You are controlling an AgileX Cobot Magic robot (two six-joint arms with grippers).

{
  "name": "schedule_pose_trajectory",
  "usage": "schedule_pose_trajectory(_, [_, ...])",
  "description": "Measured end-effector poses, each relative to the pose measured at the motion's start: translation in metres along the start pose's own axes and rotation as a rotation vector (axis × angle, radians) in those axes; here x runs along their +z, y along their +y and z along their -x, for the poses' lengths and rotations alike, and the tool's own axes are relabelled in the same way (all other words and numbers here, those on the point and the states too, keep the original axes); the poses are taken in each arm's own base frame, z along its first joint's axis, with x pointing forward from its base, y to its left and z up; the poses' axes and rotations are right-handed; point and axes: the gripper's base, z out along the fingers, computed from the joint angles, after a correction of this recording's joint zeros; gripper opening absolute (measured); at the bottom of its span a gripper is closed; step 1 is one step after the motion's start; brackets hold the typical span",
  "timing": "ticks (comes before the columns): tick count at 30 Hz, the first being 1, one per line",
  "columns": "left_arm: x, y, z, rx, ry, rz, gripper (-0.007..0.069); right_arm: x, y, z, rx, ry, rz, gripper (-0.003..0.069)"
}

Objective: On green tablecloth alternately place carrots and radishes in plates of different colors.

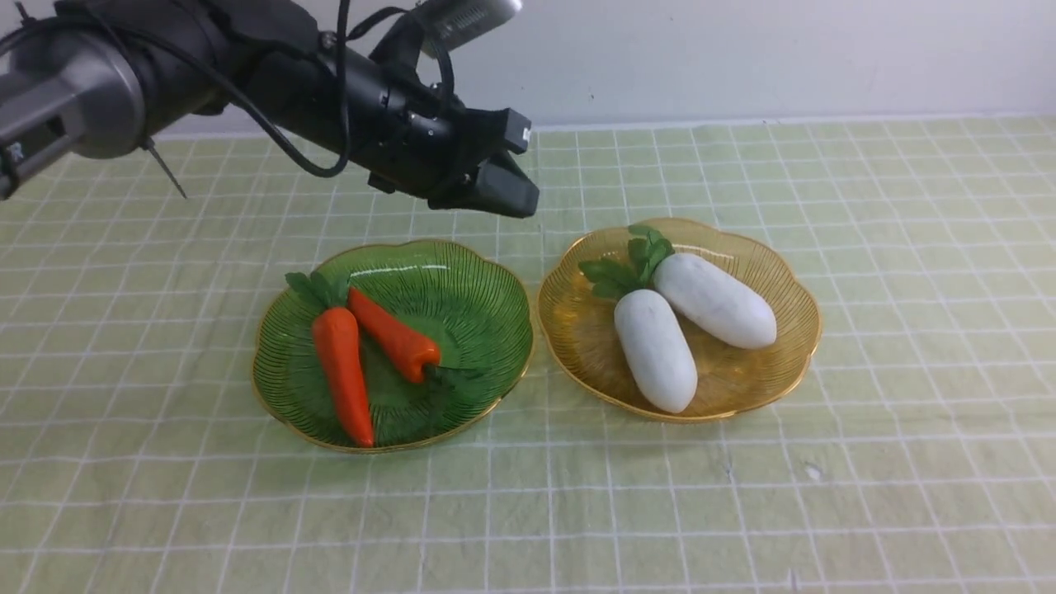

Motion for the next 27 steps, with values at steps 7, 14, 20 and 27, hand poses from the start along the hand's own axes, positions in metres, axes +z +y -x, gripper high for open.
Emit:
schedule_pose_trajectory(7, [-0.032,-0.006,-0.002,0.146,0.017,0.153,-0.0008,-0.001,-0.004,-0.012,0.043,0.135,-0.047,-0.0015])
schedule_pose_trajectory(14, [-0.033,-0.003,-0.003,0.169,0.032,0.189,-0.0008,-0.001,-0.004,-0.014,-0.011,0.151,-0.048,-0.0015])
schedule_pose_trajectory(20, [-0.033,-0.002,-0.003,0.177,0.036,0.203,-0.0008,-0.002,-0.006,-0.019,-0.078,0.210,-0.059,-0.0015])
schedule_pose_trajectory(27, [-0.033,-0.001,-0.003,0.183,0.040,0.212,-0.0008,-0.003,-0.007,-0.021,-0.079,0.234,-0.066,-0.0015])
